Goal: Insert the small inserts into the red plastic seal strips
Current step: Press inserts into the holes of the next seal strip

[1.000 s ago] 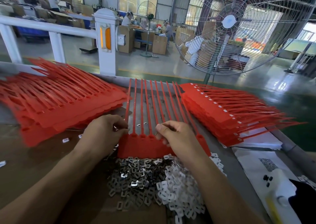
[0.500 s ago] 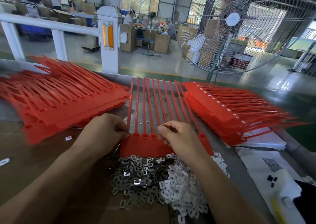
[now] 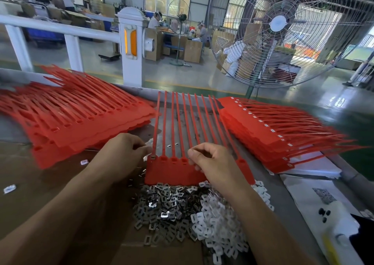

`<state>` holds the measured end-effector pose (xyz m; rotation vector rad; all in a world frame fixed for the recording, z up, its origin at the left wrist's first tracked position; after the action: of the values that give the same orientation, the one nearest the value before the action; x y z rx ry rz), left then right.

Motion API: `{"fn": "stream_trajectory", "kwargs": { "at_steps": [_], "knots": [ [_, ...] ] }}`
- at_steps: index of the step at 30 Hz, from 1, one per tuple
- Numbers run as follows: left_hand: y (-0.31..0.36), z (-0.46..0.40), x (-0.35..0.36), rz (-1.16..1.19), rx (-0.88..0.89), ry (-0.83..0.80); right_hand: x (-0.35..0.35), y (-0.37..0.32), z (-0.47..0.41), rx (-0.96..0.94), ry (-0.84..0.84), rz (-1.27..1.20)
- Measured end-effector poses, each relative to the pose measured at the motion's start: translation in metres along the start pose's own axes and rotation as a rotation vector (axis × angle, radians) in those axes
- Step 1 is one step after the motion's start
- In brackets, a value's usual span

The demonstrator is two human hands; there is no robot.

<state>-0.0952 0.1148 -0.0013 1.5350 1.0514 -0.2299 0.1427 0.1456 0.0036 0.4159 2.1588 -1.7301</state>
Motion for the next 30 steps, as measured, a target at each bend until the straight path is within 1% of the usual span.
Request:
{"fn": "stream_trajectory", "kwargs": {
  "at_steps": [9,16,20,23,30],
  "knots": [
    [0.004,0.008,0.010,-0.022,-0.045,-0.062,0.004,-0.006,0.005,-0.025,-0.056,0.041],
    [0.009,0.009,0.007,0.089,-0.096,-0.063,0.030,-0.023,0.021,-0.243,-0.225,0.266],
    [0.012,0.009,0.007,0.109,-0.112,-0.029,0.043,-0.035,0.031,-0.371,-0.257,0.337],
    [0.011,0.009,0.008,0.111,-0.121,-0.035,0.052,-0.041,0.038,-0.473,-0.274,0.416],
    [0.010,0.009,0.008,0.143,-0.131,-0.043,0.055,-0.047,0.042,-0.517,-0.264,0.437]
  ]
}}
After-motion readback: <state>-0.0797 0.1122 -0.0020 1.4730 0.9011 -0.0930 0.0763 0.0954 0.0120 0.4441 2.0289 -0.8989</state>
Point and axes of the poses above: each hand's wrist, its own z-axis away from the middle knuckle, its own x-axis out of the palm, y = z × x, the point moved 9 cm from there along -z, towards the middle knuckle, and after that the axes turned 15 degrees about y, right-handed, at the moved point
